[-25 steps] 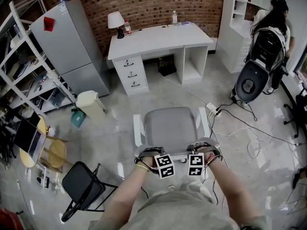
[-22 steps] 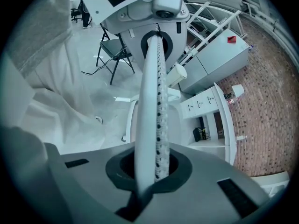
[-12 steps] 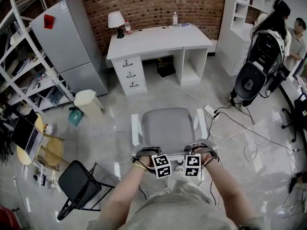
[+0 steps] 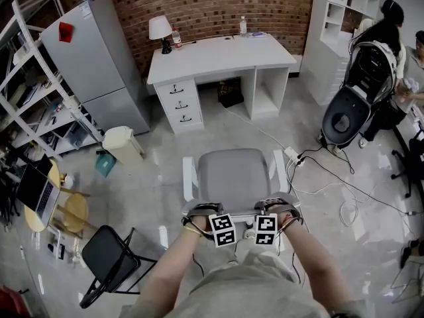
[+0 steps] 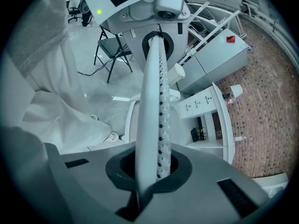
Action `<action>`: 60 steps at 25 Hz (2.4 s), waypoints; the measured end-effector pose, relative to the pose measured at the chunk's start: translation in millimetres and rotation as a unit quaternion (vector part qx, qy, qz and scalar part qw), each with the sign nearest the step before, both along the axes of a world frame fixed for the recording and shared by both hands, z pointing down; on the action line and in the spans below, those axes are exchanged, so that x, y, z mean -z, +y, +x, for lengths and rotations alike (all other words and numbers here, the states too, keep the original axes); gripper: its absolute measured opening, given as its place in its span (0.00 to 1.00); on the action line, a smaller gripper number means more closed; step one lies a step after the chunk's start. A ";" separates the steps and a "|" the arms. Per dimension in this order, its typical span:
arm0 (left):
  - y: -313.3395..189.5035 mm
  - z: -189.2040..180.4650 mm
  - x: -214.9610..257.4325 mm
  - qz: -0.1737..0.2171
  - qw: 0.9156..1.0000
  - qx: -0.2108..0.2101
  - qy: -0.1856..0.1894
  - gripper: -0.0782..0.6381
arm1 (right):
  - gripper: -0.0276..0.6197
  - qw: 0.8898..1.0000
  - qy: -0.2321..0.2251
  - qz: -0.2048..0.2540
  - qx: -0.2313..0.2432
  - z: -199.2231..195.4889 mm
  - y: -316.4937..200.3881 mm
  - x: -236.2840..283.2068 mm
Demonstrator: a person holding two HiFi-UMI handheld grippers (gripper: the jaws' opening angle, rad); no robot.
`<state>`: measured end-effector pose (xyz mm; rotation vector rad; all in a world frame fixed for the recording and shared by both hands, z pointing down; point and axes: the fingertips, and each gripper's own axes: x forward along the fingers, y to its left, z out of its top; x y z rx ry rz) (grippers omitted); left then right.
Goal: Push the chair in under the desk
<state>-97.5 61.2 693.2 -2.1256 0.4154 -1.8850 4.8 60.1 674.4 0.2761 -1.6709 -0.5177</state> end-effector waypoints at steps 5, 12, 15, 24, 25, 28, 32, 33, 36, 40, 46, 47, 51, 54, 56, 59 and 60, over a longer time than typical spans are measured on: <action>-15.5 3.3 0.3 0.002 1.000 0.001 -0.001 0.13 | 0.06 1.000 -0.001 0.001 0.000 3.5 -15.3 0.2; -42.8 4.9 2.5 0.005 1.000 0.005 -0.001 0.13 | 0.06 1.000 -0.001 -0.002 0.002 4.9 -43.6 2.0; -52.0 3.0 2.8 0.007 1.000 0.004 -0.002 0.13 | 0.06 1.000 -0.001 -0.002 -0.001 3.0 -52.6 2.4; -74.1 5.2 4.3 0.005 1.000 0.005 -0.004 0.13 | 0.06 1.000 -0.001 -0.009 -0.001 5.7 -74.2 3.2; -75.1 5.8 4.7 0.004 1.000 0.005 -0.003 0.13 | 0.06 1.000 0.000 -0.009 -0.001 6.5 -75.3 3.6; -78.1 7.0 3.5 0.006 1.000 0.006 -0.003 0.13 | 0.06 1.000 0.001 -0.011 -0.002 8.0 -78.1 2.5; -84.3 7.5 4.2 0.006 1.000 0.007 -0.003 0.13 | 0.06 1.000 0.001 -0.012 0.000 8.4 -84.8 3.4; -85.9 7.9 4.7 0.006 1.000 0.008 -0.003 0.13 | 0.06 1.000 0.001 -0.013 0.000 8.9 -86.4 3.7; -90.4 10.0 4.0 0.008 1.000 0.009 -0.002 0.13 | 0.06 1.000 0.002 -0.014 0.001 11.1 -90.9 2.6; -97.0 12.2 4.3 0.010 1.000 0.011 -0.002 0.13 | 0.06 1.000 0.000 -0.012 0.004 12.7 -97.7 3.0; -105.2 12.5 4.2 0.011 1.000 0.012 -0.004 0.13 | 0.06 1.000 0.000 -0.010 0.007 13.7 -106.4 2.8; -107.8 12.8 4.6 0.012 1.000 0.012 -0.004 0.13 | 0.06 1.000 0.000 -0.010 0.008 14.0 -108.9 3.1; -118.8 14.3 6.0 0.012 1.000 0.015 -0.003 0.13 | 0.06 1.000 0.000 -0.011 0.011 15.1 -120.5 4.6; -124.6 14.9 5.5 0.013 1.000 0.016 -0.004 0.13 | 0.06 1.000 0.001 -0.010 0.012 15.9 -126.7 3.9; -128.0 15.1 4.7 0.015 1.000 0.016 -0.003 0.13 | 0.06 1.000 0.001 -0.010 0.013 15.8 -129.8 2.9; -134.4 14.9 5.3 0.018 1.000 0.017 -0.003 0.13 | 0.06 1.000 0.001 -0.010 0.014 15.7 -136.3 3.6; -137.0 15.4 5.6 0.018 1.000 0.018 -0.003 0.13 | 0.06 1.000 0.002 -0.010 0.015 16.4 -139.1 3.9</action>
